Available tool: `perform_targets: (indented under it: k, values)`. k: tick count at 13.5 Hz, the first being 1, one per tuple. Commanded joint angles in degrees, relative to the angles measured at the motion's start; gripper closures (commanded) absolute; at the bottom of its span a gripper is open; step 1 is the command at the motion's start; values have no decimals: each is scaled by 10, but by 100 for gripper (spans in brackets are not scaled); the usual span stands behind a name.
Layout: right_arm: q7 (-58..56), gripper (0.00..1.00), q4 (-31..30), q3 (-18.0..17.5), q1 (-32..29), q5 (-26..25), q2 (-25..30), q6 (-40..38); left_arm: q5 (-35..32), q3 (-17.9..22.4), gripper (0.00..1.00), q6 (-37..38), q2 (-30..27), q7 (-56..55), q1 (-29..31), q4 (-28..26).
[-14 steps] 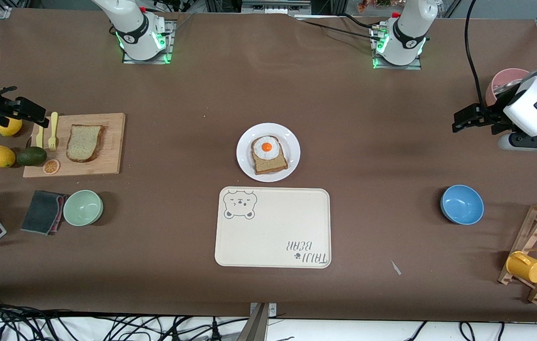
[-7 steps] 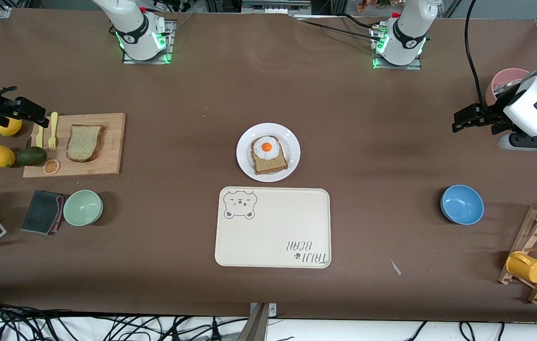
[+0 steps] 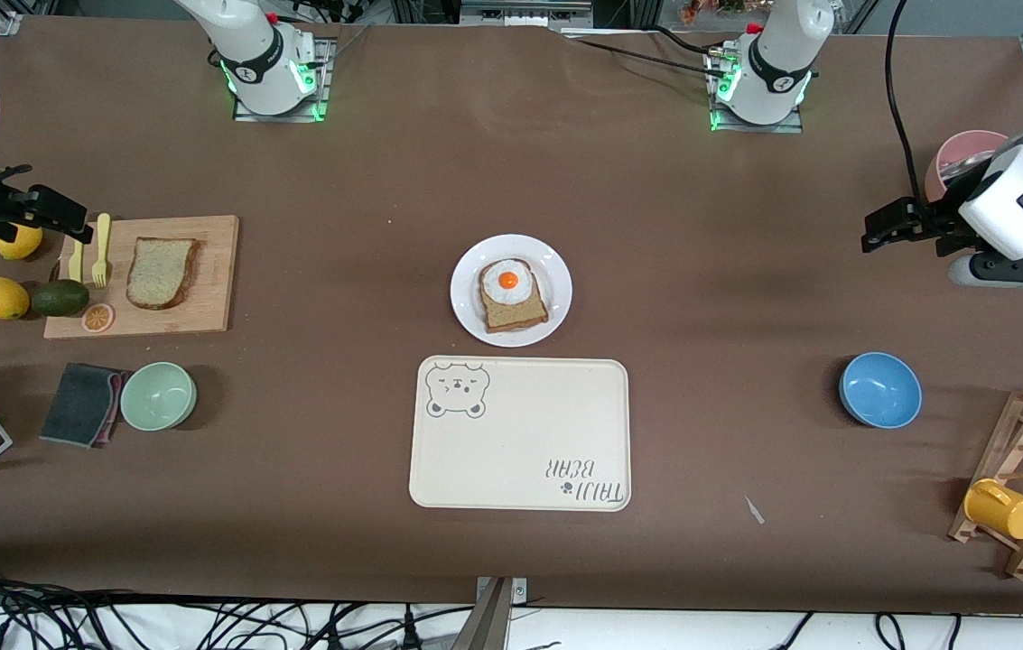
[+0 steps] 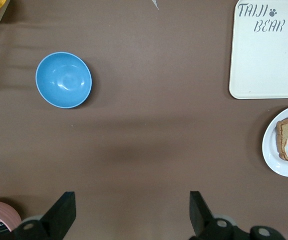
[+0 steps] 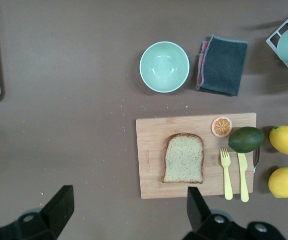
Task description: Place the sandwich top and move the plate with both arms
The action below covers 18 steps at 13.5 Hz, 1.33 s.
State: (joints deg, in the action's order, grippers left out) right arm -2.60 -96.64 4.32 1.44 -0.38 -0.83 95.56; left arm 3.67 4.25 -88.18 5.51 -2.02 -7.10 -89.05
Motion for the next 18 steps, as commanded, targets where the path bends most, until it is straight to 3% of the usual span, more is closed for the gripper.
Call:
perform_targets:
  k: [1,18]
  values:
    - [-8,0,-2,0,-2,-2,6,-2,-14,0,0,-4,-14,-3,-4,-10]
    - [-7,0,15,1,-3,-5,-3,-19,-13,1,0,-3,-11,-1,-3,-9]
